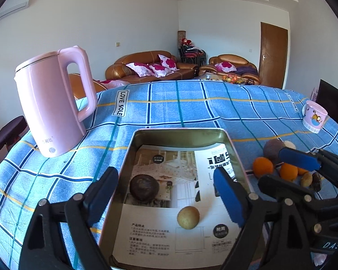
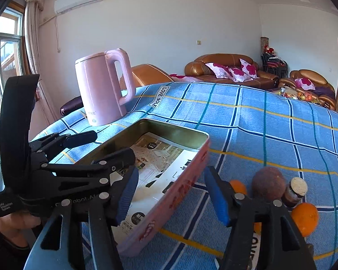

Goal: Organize fruits
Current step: 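Grasp the wrapped muffin with the left gripper while the right gripper grasps another passion fruit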

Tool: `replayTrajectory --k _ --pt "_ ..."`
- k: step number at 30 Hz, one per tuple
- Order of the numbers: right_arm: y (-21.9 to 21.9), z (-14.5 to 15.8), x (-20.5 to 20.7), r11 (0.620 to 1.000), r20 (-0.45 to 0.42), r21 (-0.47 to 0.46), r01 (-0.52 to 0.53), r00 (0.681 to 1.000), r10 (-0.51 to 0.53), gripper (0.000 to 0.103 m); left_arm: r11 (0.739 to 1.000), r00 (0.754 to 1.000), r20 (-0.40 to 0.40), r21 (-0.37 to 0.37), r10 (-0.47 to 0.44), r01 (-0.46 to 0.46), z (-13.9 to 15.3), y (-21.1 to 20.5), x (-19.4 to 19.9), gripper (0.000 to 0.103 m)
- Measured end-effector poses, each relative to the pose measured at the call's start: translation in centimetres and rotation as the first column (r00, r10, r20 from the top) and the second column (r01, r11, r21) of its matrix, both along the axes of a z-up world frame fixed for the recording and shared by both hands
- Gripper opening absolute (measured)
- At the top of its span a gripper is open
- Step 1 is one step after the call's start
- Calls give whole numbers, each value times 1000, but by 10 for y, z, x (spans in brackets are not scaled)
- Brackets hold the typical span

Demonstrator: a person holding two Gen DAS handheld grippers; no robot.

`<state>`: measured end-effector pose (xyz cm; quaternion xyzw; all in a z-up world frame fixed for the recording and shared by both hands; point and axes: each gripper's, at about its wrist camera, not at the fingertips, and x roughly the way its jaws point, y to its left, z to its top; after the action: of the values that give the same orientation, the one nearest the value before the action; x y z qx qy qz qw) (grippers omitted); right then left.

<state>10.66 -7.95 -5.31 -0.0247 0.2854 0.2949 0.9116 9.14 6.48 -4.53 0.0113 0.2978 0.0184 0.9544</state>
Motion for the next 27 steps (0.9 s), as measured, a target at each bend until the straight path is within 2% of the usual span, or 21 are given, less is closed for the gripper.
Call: replayTrajectory --k 5,9,18,23,27 --pt "-34 5 -14 998 38 -14 58 998 -58 65 999 999 15 -11 -44 44 6 -26 -10 89" --pt "-69 4 -23 988 68 -55 143 988 -139 65 994 994 24 -10 -106 107 7 -55 -19 89" --pt "-142 -5 -26 949 29 -69 307 952 -305 67 972 973 -8 30 -232 232 -4 -120 -30 89" --pt "-153 -17 -21 943 -12 -94 320 946 -323 67 958 958 -40 33 -285 286 -12 -142 -31 88" --pt "-151 -22 -19 947 -35 -108 303 951 -308 67 948 945 -86 21 -316 319 -21 -150 -26 78"
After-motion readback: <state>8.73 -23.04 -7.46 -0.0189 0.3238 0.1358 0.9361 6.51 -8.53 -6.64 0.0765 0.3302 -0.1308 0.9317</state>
